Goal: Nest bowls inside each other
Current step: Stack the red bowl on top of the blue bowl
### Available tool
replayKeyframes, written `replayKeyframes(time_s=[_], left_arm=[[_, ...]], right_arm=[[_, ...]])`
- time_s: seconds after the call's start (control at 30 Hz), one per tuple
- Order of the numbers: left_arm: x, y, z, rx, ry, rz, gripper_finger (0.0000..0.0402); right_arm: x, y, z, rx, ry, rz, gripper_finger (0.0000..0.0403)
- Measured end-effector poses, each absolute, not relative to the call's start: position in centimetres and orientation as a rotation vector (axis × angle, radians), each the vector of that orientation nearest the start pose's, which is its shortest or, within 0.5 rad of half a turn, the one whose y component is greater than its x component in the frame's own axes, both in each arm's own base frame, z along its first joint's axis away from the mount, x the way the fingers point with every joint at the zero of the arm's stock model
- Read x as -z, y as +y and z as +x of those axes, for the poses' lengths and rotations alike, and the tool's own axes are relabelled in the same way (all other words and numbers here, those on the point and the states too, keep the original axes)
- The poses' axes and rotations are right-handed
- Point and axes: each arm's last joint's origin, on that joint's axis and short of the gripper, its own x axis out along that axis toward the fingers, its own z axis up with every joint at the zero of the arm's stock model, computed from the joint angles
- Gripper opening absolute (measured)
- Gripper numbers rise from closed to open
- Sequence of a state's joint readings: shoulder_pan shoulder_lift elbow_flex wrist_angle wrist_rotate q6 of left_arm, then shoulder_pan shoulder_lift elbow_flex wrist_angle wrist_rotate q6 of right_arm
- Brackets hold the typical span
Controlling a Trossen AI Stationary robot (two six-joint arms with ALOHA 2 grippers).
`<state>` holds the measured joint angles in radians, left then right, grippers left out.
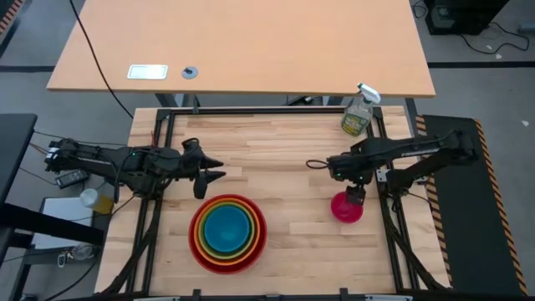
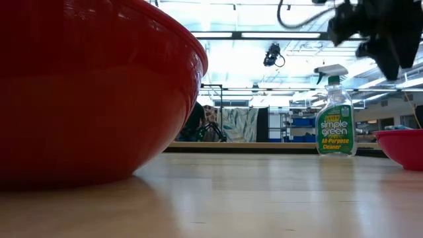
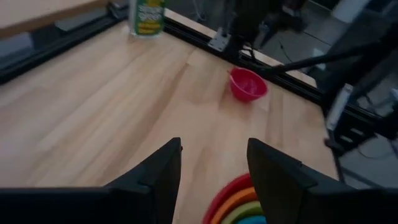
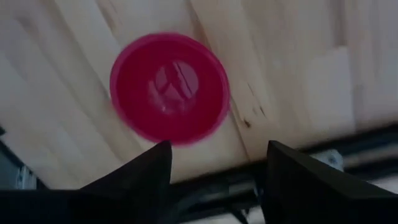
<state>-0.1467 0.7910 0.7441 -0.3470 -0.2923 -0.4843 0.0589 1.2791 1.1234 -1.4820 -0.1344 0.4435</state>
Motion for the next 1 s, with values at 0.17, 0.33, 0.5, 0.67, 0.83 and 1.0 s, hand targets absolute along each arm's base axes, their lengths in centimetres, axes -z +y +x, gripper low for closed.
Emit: replayKeyframes(time_s=[0.17,0.33,0.5,0.67,0.83,1.0], left_arm=[[-30.4,-1.4,16.9,-0.337,0.307,-0.375,0.0185],[-30.8,-1.3,17.0,-0.340,0.260,-0.408,0.0185],[-30.8,-1.3,17.0,-0.342,0.253,-0.429,0.0185],[-30.8,-1.3,17.0,-0.342,0.254,-0.428,0.0185],[-30.8,-1.3,17.0,-0.340,0.266,-0.355,0.0185],[-30.8,-1.3,17.0,-0.335,0.274,-0.304,0.0185]], right_arm=[[-24.0,1.6,19.3,0.193,1.627,0.364,0.0251],[-20.7,1.3,19.1,0.158,1.680,0.312,0.0238],[-19.2,1.2,18.8,0.095,1.673,0.308,0.0232],[-17.7,1.2,18.7,0.080,1.636,0.304,0.0219],[-16.6,1.1,18.4,0.107,1.617,0.307,0.0191],[-16.2,1.1,18.4,0.126,1.604,0.311,0.0151]])
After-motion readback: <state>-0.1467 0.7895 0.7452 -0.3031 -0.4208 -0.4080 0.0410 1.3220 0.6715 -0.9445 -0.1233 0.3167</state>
